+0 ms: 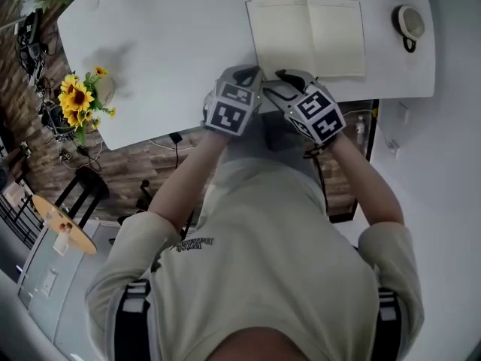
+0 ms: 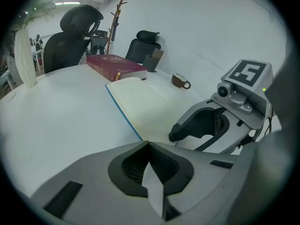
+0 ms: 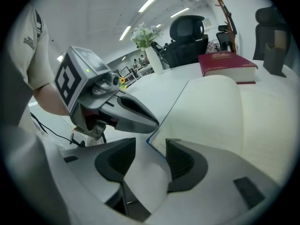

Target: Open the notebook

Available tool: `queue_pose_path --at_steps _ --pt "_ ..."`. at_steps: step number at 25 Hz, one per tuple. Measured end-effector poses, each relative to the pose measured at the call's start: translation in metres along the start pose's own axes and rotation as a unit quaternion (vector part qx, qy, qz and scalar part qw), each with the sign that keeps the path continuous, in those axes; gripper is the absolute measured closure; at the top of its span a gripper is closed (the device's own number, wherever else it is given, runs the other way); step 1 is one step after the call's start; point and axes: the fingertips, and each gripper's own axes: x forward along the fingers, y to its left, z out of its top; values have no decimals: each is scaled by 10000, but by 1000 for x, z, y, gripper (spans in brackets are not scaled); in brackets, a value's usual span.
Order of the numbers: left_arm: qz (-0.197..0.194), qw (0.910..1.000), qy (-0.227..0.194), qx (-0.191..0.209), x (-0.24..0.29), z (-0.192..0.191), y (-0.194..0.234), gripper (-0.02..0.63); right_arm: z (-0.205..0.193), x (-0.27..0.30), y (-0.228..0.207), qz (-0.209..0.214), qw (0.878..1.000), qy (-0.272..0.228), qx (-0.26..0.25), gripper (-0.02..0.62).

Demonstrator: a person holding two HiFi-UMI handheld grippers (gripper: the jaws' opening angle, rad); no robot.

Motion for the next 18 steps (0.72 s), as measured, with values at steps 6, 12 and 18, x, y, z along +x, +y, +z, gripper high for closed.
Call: queue_pose_path --at_steps 6,12,18 --pt "-29 9999 -115 -19 -10 -5 1 603 2 1 -4 -68 9993 -101 361 390" --pt "-175 9981 -586 120 -27 26 -11 603 31 -34 -26 -365 9888 -1020 1031 498" --pt "-273 9935 -949 564 -54 64 -37 603 50 -86 -39 -930 9787 -1547 977 572"
